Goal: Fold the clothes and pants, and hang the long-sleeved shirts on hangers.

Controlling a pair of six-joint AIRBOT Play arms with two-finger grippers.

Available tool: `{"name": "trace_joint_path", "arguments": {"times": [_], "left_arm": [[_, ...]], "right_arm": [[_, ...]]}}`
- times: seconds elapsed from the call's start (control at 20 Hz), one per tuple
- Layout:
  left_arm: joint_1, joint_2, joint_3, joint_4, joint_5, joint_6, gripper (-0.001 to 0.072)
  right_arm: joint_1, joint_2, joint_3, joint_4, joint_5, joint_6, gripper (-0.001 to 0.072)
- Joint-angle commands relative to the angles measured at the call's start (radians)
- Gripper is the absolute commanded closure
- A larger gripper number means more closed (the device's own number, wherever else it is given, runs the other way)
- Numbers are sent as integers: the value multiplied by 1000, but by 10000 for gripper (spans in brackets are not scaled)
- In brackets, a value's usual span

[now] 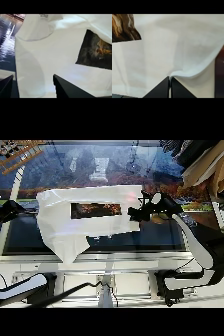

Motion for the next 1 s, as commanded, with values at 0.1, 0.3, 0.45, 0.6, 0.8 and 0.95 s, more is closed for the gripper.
{"name": "trace_joint_path", "arguments": {"times": [0.1, 0.3, 0.45, 0.6, 0.8, 0.95], "left_arm": [[0, 1, -10, -2, -3, 1, 183], [0, 1, -50, -1, -10, 1, 182], [1, 0, -78, 31, -23, 0, 183], [1, 1, -79, 106, -64, -33, 182], [1, 3, -110, 171, -127, -52, 177], [1, 17, -202, 157, -162, -46, 172]], "right_arm": [[5, 37, 105, -301, 203, 51, 699], [-51, 59, 157, -465, 413, -97, 699], [-133, 57, 155, -460, 380, -101, 680], [-194, 57, 155, -457, 360, -137, 328], [-296, 58, 126, -369, 365, -239, 307], [-389, 58, 8, -158, 350, -374, 307]]}}
